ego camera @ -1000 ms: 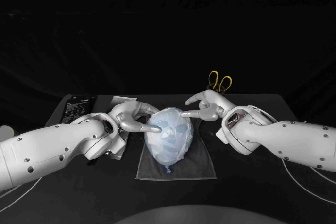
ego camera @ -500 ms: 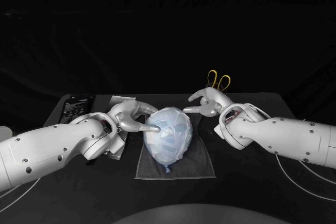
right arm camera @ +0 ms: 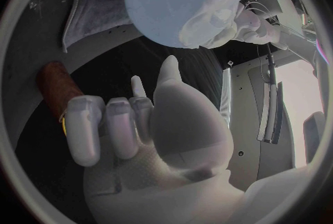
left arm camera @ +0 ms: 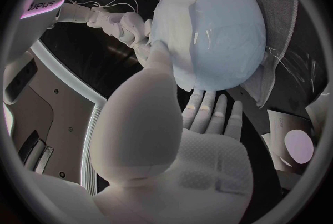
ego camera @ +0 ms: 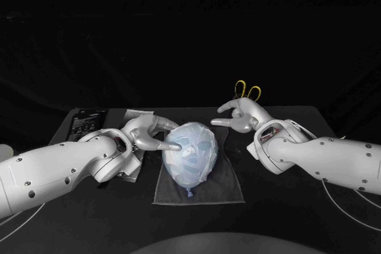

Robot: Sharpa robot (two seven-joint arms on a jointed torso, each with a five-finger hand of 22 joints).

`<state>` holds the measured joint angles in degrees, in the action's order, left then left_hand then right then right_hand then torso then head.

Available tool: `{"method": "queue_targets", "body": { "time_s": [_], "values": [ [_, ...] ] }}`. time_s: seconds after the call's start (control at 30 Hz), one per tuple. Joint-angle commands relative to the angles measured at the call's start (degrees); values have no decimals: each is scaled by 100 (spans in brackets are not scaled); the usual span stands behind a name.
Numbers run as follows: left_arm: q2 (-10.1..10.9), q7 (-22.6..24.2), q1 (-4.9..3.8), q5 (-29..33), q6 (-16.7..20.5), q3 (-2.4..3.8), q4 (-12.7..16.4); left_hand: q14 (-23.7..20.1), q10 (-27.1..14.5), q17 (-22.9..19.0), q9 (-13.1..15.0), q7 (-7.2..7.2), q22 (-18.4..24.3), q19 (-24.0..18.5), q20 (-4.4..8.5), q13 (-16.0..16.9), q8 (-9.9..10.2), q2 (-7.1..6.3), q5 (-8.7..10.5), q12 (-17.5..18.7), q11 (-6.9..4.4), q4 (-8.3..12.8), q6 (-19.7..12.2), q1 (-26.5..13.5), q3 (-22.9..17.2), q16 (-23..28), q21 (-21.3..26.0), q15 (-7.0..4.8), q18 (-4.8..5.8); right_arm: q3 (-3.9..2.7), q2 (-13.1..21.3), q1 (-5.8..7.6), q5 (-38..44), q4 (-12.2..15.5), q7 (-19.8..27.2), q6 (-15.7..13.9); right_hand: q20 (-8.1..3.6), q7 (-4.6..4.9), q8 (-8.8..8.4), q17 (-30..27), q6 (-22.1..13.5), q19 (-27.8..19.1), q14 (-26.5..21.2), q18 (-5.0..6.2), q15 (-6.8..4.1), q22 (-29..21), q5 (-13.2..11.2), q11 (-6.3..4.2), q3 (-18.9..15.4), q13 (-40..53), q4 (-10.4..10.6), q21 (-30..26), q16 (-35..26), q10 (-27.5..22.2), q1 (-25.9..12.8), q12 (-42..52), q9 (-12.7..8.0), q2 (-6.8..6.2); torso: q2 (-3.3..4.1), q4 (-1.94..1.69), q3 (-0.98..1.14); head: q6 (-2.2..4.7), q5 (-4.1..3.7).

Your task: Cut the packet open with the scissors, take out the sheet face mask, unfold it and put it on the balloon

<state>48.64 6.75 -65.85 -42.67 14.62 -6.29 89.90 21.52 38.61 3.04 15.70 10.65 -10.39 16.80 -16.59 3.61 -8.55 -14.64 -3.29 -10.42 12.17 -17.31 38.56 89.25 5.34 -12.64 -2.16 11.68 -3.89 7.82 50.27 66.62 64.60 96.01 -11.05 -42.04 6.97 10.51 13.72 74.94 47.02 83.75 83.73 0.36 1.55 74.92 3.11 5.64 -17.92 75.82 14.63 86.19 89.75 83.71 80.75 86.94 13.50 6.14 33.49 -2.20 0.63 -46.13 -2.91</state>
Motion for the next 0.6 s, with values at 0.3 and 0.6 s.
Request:
{"method": "queue_targets", "body": {
  "time_s": [0.3,0.6],
  "values": [
    [-34,-14,18,-1,-187,-17,4,43,55,10,6,353,11,39,-13,6,-16,36,31,25,15,9,40,28,-51,40,-17,-10,12,10,-110,-3,-274,388,251,653,55,48,-91,1506,-483,261,627,160,29,1236,-24,33,-377,771,220,-476,25,76,-399,-309,-79,-456,-3,-7,-1,15,-34],
    [-41,-18,17,-1,-188,-17,4,43,55,10,6,353,11,39,-13,6,-16,36,31,25,15,9,40,28,-51,40,-17,-10,12,16,-268,-6,-298,227,23,664,61,46,-7,1506,-645,266,627,161,31,1234,-30,47,715,752,237,-490,25,71,-896,-292,-80,-1297,3,-5,-7,27,-37]
  ]
}}
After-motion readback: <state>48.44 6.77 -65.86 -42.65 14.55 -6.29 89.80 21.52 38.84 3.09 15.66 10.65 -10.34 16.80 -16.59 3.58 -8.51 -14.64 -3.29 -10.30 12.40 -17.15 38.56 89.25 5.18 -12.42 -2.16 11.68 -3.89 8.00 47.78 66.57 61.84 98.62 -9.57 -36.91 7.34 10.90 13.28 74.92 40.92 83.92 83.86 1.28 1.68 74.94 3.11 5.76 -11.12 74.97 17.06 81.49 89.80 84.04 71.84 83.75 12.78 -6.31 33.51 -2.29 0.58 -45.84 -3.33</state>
